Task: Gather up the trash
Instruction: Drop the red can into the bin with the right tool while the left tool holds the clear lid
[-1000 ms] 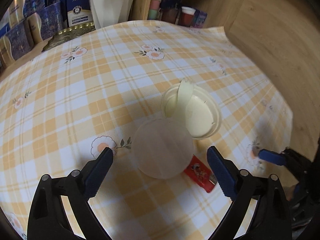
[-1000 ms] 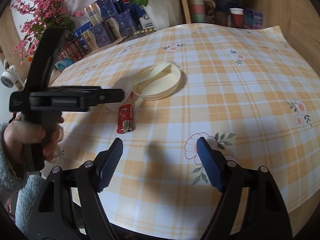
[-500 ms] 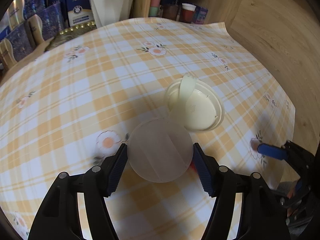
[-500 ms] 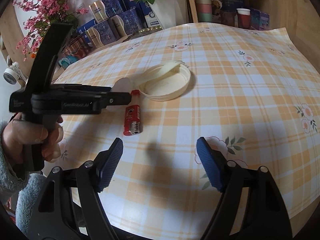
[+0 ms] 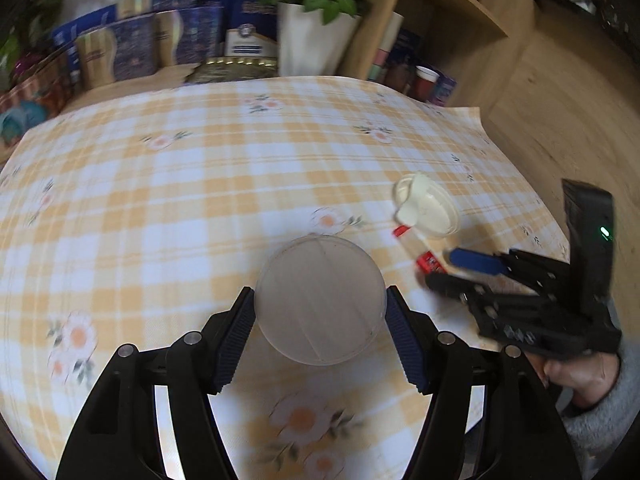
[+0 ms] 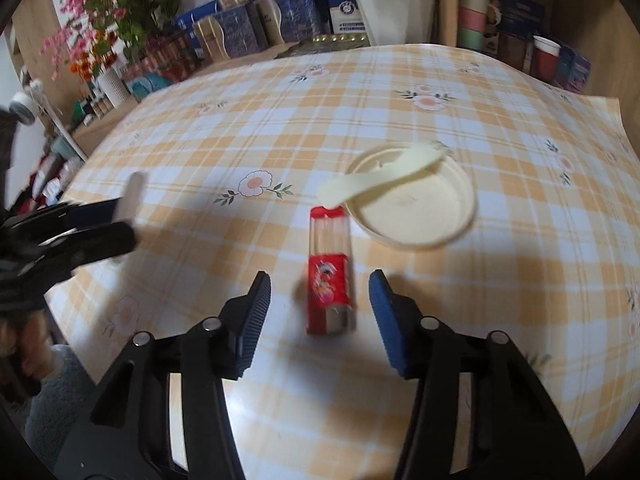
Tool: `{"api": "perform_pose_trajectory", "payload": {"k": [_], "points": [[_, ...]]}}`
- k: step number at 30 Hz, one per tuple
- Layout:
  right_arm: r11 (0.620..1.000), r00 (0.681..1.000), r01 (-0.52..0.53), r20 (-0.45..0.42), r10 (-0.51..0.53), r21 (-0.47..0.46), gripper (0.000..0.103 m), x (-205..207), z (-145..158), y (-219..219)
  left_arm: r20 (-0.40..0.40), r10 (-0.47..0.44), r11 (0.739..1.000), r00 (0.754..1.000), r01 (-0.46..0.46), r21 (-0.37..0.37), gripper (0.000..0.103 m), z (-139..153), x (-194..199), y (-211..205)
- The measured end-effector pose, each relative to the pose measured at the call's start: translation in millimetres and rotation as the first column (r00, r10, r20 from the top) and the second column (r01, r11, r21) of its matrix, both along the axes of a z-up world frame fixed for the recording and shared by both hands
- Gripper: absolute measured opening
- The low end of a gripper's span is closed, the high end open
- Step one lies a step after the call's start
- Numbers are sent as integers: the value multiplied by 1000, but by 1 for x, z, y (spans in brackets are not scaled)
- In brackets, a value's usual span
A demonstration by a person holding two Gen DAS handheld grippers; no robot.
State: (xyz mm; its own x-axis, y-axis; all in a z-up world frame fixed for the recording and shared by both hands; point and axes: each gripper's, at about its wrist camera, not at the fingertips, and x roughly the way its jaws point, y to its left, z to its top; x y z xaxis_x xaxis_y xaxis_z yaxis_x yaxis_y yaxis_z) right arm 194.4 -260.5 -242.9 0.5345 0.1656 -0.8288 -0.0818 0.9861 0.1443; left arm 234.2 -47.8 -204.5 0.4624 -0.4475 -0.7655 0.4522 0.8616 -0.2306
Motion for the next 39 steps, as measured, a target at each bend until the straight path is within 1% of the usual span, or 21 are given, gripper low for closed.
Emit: {"api": "perform_pose_trajectory", "payload": {"k": [3, 7, 9, 13, 16, 21, 26, 31, 36, 38, 39], "points": [[999, 999, 14, -29, -16, -41, 44, 9, -5, 7, -2, 34, 999, 999, -34, -24, 64, 3, -8, 18], [996, 1000, 13, -25, -15, -92, 43, 12, -7, 15, 2, 58, 997, 998, -58, -45, 64, 6, -21, 32], [996, 999, 22, -26, -24, -92, 40, 14, -7, 15, 8, 65, 997, 998, -64, -46, 64, 7, -26, 35], [995, 999, 40, -27, -43, -95, 27, 19, -7, 13, 6, 78, 995, 997, -77, -65, 64, 8, -40, 44], [996, 999, 26, -28, -29, -90, 27, 15, -6, 14, 8, 80, 994, 997, -79, -70, 64, 9, -50, 49], [999, 1000, -5, -19, 4, -48, 26, -10, -5, 18, 14, 75, 994, 997, -74, -80, 64, 10, -72, 54], [999, 1000, 22, 8, -22, 24, 26, -46, 4, 16, 4, 64, 995, 998, -64, -72, 64, 8, -96, 60], [996, 999, 35, 30, -37, 82, 26, -87, 17, 18, 19, 64, 996, 998, -62, -57, 64, 13, -124, 66], [992, 999, 1, 47, -7, 124, 26, -133, 27, 26, 26, 58, 997, 998, -57, -55, 64, 17, -150, 72], [986, 999, -37, 42, 30, 165, 26, -151, 26, 31, 26, 56, 997, 998, -55, -56, 64, 17, -159, 74], [985, 998, -52, 34, 47, 167, 26, -157, 24, 34, 27, 57, 997, 998, -55, -56, 64, 18, -162, 75]]}}
